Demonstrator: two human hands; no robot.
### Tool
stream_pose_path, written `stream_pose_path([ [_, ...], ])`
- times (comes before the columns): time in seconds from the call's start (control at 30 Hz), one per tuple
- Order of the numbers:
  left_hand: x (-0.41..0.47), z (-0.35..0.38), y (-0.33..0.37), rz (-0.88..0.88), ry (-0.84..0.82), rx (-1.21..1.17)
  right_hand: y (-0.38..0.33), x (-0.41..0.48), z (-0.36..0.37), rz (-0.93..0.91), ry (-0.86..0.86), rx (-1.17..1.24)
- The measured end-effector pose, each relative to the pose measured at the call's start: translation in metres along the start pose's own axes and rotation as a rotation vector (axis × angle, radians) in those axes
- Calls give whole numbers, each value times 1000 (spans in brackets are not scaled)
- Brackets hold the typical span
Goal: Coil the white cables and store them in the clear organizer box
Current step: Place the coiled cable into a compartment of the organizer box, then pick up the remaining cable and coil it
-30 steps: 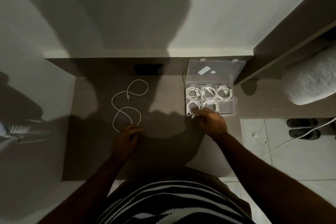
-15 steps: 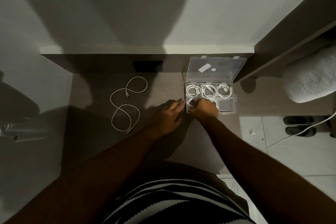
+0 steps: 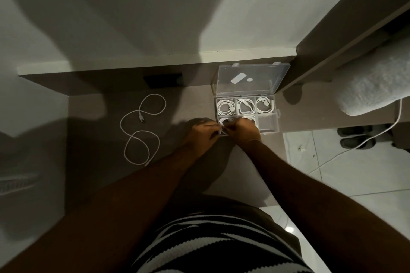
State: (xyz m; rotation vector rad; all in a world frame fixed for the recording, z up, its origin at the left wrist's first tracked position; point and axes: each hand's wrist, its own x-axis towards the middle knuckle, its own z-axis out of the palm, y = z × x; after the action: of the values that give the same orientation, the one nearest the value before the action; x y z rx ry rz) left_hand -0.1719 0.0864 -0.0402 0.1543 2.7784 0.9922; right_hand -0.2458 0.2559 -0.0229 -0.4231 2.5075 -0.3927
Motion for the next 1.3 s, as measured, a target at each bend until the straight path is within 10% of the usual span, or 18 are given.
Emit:
stream_pose_path([
  [0.27,-39,-14,-28,-121,161,-19,-3,-20,5,-57,263,87],
  [0.57,-146,-59,-92,-1030,770,-206,-19,-26,20,75,471,241],
  [1.03,-71,-132,-123,-933,229,81,-152,-71,56,-300,499,273],
  [1.3,-192,-175,-44,-621,-24,-999,-215,-86,44,-432,179,-5],
])
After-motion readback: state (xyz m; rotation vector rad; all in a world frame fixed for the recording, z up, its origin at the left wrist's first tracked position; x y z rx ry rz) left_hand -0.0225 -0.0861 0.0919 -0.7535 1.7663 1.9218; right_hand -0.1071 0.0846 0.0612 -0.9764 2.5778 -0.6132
